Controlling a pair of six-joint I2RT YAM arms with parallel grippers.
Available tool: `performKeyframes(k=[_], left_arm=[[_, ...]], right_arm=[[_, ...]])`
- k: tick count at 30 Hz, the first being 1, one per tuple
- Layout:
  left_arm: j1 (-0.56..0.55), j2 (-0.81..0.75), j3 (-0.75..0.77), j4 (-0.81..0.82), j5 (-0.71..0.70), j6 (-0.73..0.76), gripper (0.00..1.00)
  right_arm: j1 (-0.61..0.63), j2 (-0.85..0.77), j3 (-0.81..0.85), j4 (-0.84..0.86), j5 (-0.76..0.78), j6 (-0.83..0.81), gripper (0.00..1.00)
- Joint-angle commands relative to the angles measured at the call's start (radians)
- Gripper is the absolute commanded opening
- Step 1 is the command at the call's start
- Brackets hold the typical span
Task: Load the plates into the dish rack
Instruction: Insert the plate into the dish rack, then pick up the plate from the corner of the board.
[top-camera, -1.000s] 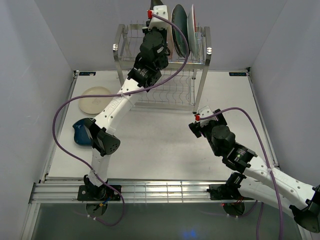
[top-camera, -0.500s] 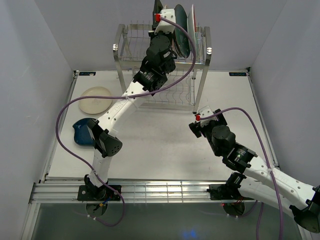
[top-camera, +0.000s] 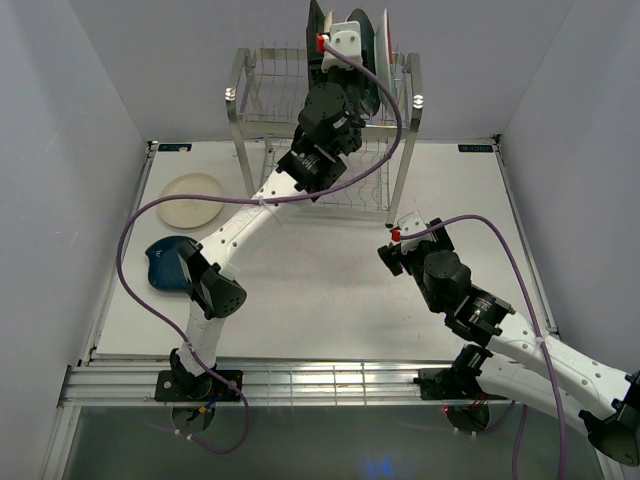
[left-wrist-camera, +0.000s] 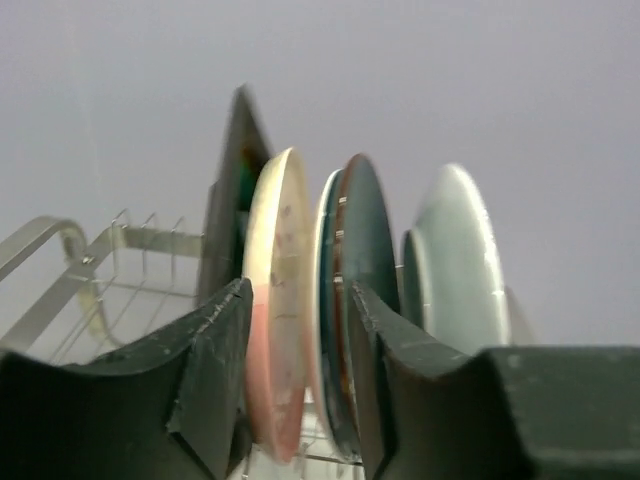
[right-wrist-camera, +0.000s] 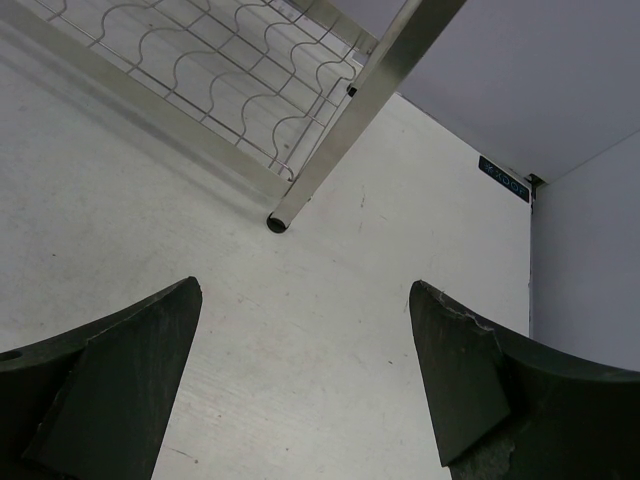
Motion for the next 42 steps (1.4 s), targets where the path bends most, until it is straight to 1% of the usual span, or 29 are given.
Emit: performKeyframes(k=[1, 2, 4, 7, 11, 17, 19, 21, 22, 23, 25, 26, 27, 29, 32, 33, 34, 36, 37, 40, 42], left_arm=[[-0.026, -0.074, 0.001, 0.095, 0.081, -0.045, 0.56], [-0.026, -0.076, 0.006, 0.095, 0.083, -0.045, 0.57], [-0.026, -0.078, 0.007, 0.095, 0.084, -0.046, 0.65], [-0.026, -0.100, -0.003, 0.090, 0.087, -0.058, 0.72], [-0.026, -0.149, -0.054, 0.084, 0.078, -0.081, 0.76], [-0.024, -0.326, -0.262, 0.044, 0.072, -0.224, 0.83], [-0.026, -0.396, -0.328, -0.018, 0.074, -0.322, 0.85], [-0.026, -0.452, -0.387, -0.054, 0.078, -0.382, 0.88], [-0.024, -0.516, -0.423, -0.066, 0.083, -0.434, 0.88], [-0.026, -0.551, -0.510, -0.065, 0.092, -0.456, 0.89], [-0.026, -0.620, -0.603, -0.047, 0.120, -0.491, 0.90], [-0.026, -0.683, -0.693, -0.037, 0.124, -0.514, 0.90], [-0.026, -0.711, -0.730, -0.034, 0.126, -0.526, 0.91], [-0.026, -0.769, -0.792, -0.054, 0.115, -0.552, 0.92], [-0.026, -0.812, -0.900, -0.082, 0.069, -0.572, 0.93], [-0.026, -0.847, -0.975, -0.071, 0.057, -0.575, 0.94], [-0.026, -0.869, -1.017, -0.041, 0.045, -0.575, 0.94], [-0.024, -0.932, -1.097, -0.008, 0.015, -0.574, 0.96], [-0.023, -0.952, -1.162, 0.007, 0.006, -0.574, 0.96], [-0.021, -1.002, -1.250, -0.016, -0.040, -0.595, 0.96], [-0.020, -1.019, -1.292, -0.022, -0.055, -0.608, 0.96]], right_arm=[[-0.005, -0.017, 0.007, 0.018, -0.003, 0.008, 0.90], [-0.005, -0.017, 0.007, 0.018, -0.003, 0.009, 0.90], [-0.005, -0.015, 0.007, 0.018, -0.003, 0.009, 0.90], [-0.005, -0.015, 0.007, 0.016, -0.003, 0.008, 0.90], [-0.005, -0.017, 0.009, 0.016, -0.003, 0.009, 0.90], [-0.005, -0.018, 0.007, 0.018, 0.005, -0.003, 0.90], [-0.005, -0.017, 0.012, 0.018, 0.012, -0.009, 0.90], [-0.005, -0.014, 0.018, 0.019, 0.014, -0.015, 0.90], [-0.007, -0.012, 0.021, 0.019, 0.008, -0.017, 0.90], [-0.007, -0.009, 0.024, 0.019, 0.006, -0.018, 0.90], [-0.019, -0.004, 0.036, 0.019, -0.001, -0.020, 0.90], [-0.025, -0.001, 0.042, 0.021, -0.007, -0.018, 0.90], [-0.039, 0.002, 0.050, 0.021, -0.018, -0.012, 0.90], [-0.085, 0.012, 0.065, 0.021, -0.064, -0.005, 0.90], [-0.163, 0.037, 0.091, 0.021, -0.144, 0.015, 0.90], [-0.183, 0.042, 0.096, 0.022, -0.165, 0.018, 0.90], [-0.231, 0.048, 0.101, 0.022, -0.220, 0.031, 0.90], [-0.281, 0.066, 0.119, 0.022, -0.294, 0.046, 0.90], [-0.332, 0.072, 0.125, 0.027, -0.373, 0.060, 0.90], [-0.419, 0.094, 0.144, 0.054, -0.499, 0.081, 0.90], [-0.447, 0.115, 0.156, 0.063, -0.561, 0.098, 0.90]])
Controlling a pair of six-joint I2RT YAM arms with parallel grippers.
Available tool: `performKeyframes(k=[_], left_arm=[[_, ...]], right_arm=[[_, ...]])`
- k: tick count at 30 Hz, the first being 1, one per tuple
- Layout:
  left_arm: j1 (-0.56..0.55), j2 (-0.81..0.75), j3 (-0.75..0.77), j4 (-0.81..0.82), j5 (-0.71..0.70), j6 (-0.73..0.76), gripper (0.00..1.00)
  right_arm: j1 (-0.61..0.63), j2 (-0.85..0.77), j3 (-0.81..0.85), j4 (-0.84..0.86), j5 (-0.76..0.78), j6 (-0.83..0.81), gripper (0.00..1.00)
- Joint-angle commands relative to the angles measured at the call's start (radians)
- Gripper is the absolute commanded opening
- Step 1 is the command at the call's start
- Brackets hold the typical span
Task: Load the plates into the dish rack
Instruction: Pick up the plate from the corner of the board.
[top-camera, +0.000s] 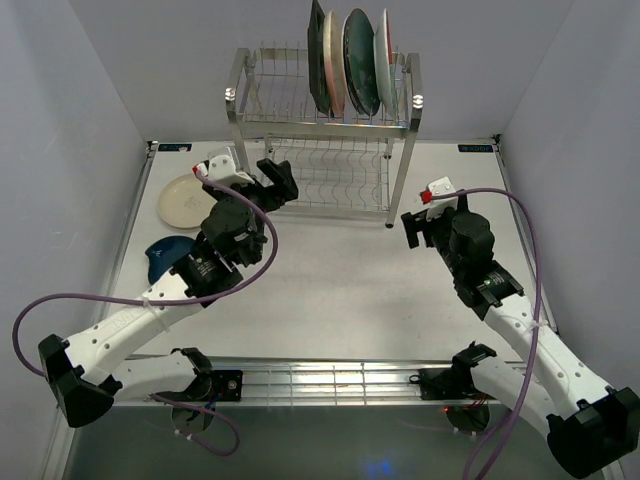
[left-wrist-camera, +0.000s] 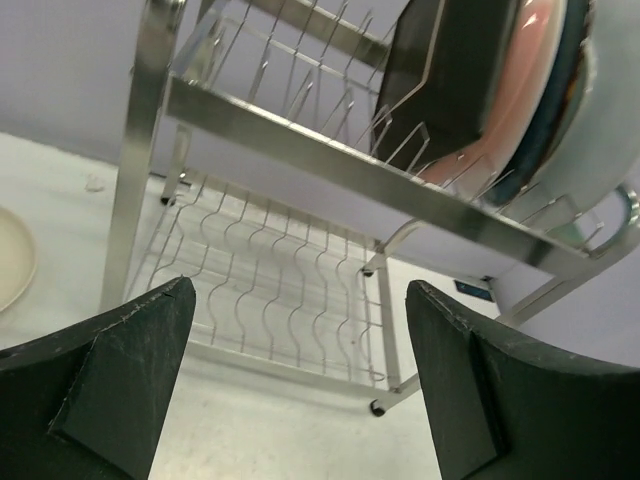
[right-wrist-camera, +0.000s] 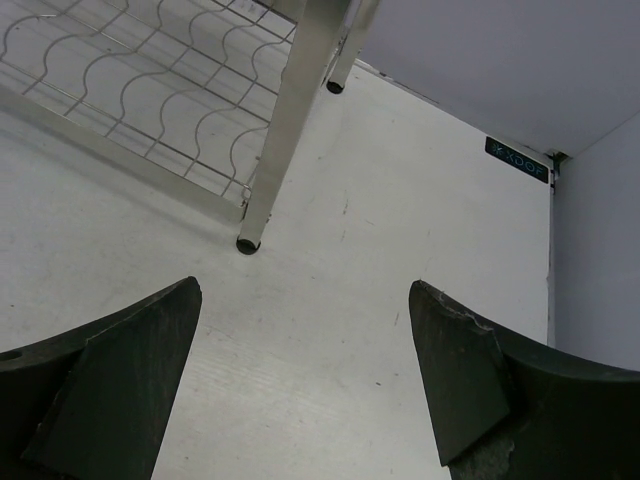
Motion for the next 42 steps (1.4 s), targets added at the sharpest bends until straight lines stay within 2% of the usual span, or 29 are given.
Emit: performKeyframes(k=[1, 5, 11, 14, 20, 25, 28, 33, 37, 39, 42], left_arm=[[0.007, -0.073, -0.078, 0.008, -0.058, -0.032, 0.96], [0.041, -0.087, -0.146, -0.027, -0.067, -0.070, 0.97], [0.265, -0.058, -0.201, -0.144, 0.174, -0.214, 0.98], [0.312, -0.023, -0.212, -0.165, 0.174, -0.222, 0.98], [0.374, 0.143, -0.116, -0.268, 0.204, -0.228, 0.98], [0.424, 0.267, -0.016, -0.395, 0.169, -0.236, 0.98], [0.458, 0.308, -0.002, -0.409, 0.135, -0.208, 0.98], [0.542, 0.345, -0.054, -0.340, 0.247, -0.156, 0.98], [0.559, 0.283, -0.198, -0.118, 0.327, -0.011, 0.98], [0.573, 0.258, -0.241, -0.082, 0.321, 0.026, 0.98], [0.598, 0.284, -0.225, -0.084, 0.341, 0.052, 0.98]], right_arm=[[-0.066, 0.023, 0.059, 0.075, -0.203, 0.049, 0.90], [-0.085, 0.037, 0.041, 0.133, -0.270, 0.060, 0.90], [-0.088, 0.008, -0.020, 0.171, -0.317, 0.049, 0.90], [-0.089, -0.012, -0.059, 0.202, -0.323, 0.029, 0.90], [-0.095, -0.016, -0.089, 0.207, -0.369, 0.013, 0.90], [-0.098, -0.055, -0.137, 0.211, -0.378, -0.017, 0.90], [-0.100, -0.087, -0.169, 0.222, -0.393, -0.021, 0.90], [-0.100, -0.118, -0.192, 0.216, -0.410, -0.040, 0.90], [-0.102, -0.141, -0.211, 0.208, -0.429, -0.061, 0.90], [-0.102, -0.150, -0.227, 0.208, -0.447, -0.075, 0.90], [-0.102, -0.164, -0.247, 0.208, -0.474, -0.092, 0.90]])
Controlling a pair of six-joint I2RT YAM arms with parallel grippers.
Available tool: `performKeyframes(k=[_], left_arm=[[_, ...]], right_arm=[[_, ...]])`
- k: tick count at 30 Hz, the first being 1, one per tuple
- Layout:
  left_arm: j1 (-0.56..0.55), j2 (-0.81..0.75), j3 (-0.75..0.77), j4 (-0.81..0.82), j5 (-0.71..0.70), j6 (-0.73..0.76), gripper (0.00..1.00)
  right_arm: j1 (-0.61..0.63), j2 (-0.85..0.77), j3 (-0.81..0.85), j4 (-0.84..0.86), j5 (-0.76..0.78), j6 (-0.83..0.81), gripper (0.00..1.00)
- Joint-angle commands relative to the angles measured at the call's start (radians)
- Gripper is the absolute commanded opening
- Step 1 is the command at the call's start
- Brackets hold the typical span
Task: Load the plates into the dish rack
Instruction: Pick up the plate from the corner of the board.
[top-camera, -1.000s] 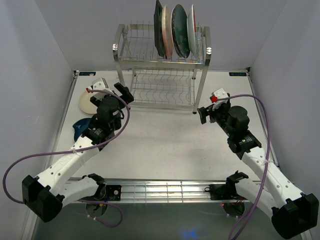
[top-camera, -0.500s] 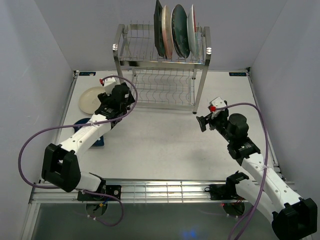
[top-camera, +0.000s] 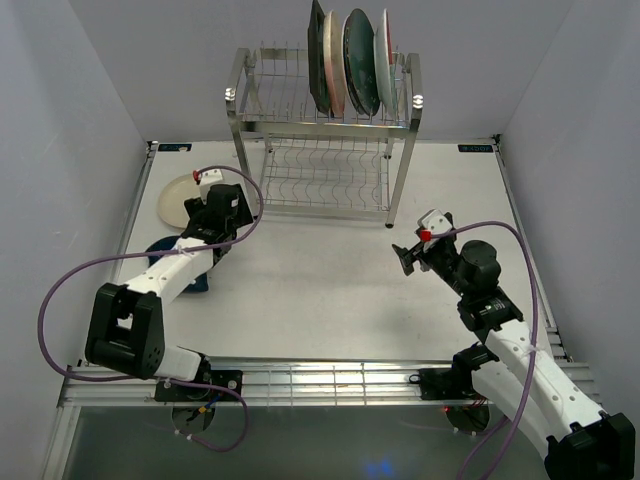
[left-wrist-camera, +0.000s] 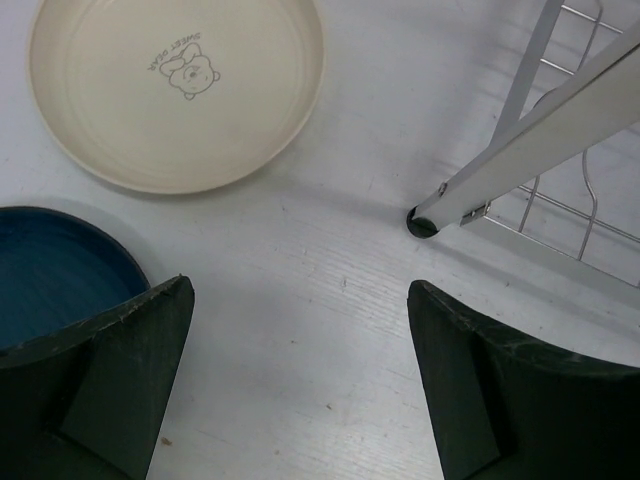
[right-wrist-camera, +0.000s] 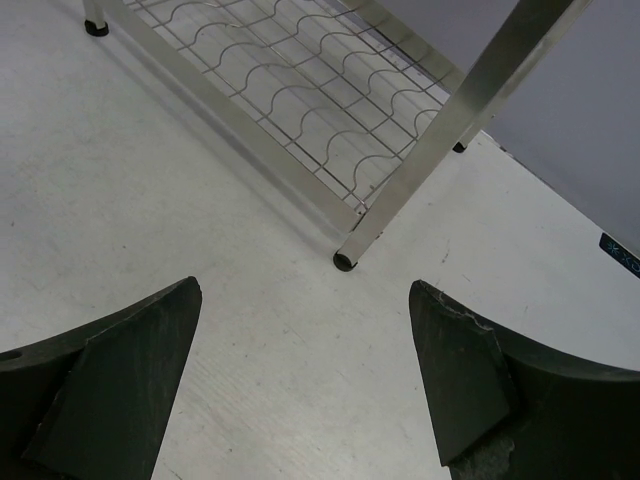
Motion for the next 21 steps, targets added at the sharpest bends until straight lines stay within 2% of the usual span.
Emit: performKeyframes(k=[1, 8, 13, 18, 21], left_arm=[[0.029, -0.016, 0.027, 0.097, 0.081, 0.090, 0.98], [0.064, 0.116, 0.119, 0.059, 0.101, 0.175, 0.98], [0.080, 0.185, 0.134, 0.123, 0.226, 0.311, 0.97], [0.098, 0.274, 0.232, 0.049, 0.228, 0.418, 0.98], [0.126, 0.320, 0.281, -0.004, 0.279, 0.442, 0.98]], right_arm=[[-0.005, -0.023, -0.021, 0.033, -0.053, -0.036, 0.90], [-0.005, -0.021, -0.035, 0.033, -0.084, -0.046, 0.90], [-0.007, -0.025, -0.033, 0.031, -0.093, -0.047, 0.90], [-0.007, -0.026, -0.041, 0.027, -0.096, -0.055, 0.90], [-0.007, -0.021, -0.043, 0.025, -0.104, -0.055, 0.90]])
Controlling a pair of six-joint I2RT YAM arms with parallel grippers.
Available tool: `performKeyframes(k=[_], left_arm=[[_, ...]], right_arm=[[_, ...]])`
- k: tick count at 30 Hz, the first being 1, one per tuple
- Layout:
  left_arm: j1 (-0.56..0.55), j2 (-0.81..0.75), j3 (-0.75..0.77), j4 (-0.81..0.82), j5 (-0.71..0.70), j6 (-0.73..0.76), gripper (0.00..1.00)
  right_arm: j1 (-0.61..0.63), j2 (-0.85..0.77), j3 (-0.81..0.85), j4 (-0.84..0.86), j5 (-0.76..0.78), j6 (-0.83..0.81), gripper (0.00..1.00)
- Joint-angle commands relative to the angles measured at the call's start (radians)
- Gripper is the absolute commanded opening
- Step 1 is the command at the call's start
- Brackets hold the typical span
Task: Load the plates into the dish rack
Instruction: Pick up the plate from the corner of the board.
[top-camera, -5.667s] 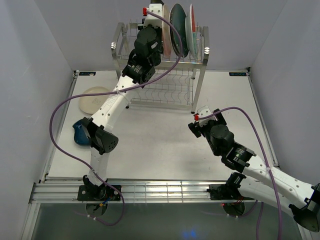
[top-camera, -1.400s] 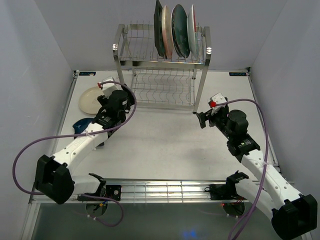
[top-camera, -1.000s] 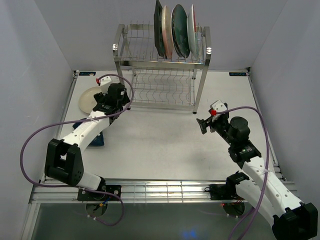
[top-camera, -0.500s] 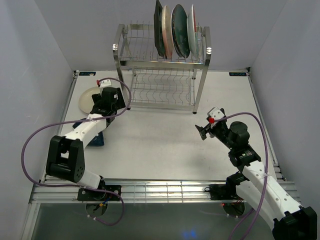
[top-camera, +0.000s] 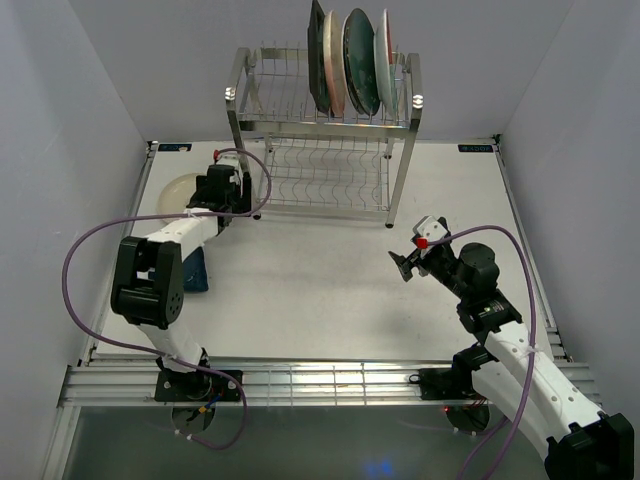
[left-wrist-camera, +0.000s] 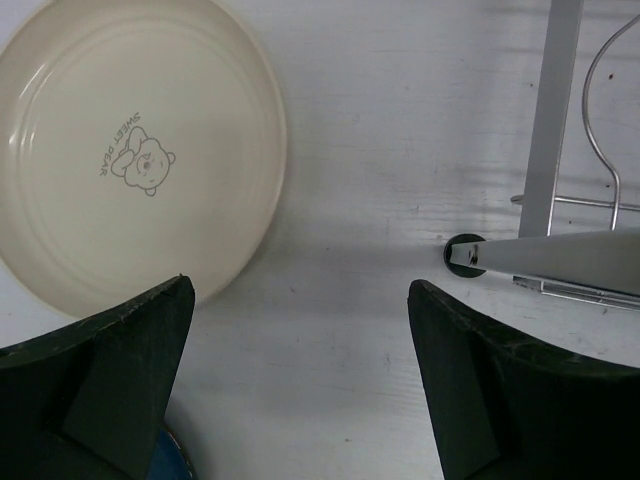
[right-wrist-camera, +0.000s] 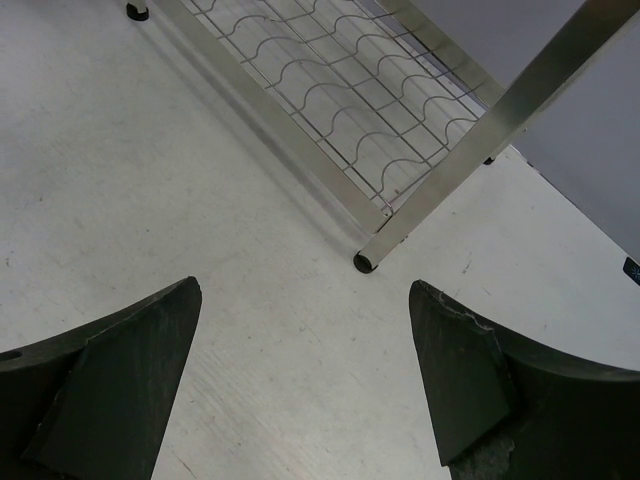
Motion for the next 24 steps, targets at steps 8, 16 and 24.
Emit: performKeyframes(k=[8, 16, 24], left_arm=[[0.092, -0.053, -0.074, 0.111, 0.163, 0.229, 0.98], [0.161, -0.037, -0.118, 0.148, 0.245, 0.275, 0.97], [0.187, 0.029, -0.046, 0.128, 0.251, 0.347, 0.96]], right_arm=[[-0.007, -0.004, -0.015, 0.026, -0.028, -0.010, 0.90], [-0.008, 0.002, -0.014, 0.026, -0.037, -0.009, 0.90], [-0.008, -0.004, -0.019, 0.017, -0.041, -0.010, 0.90]])
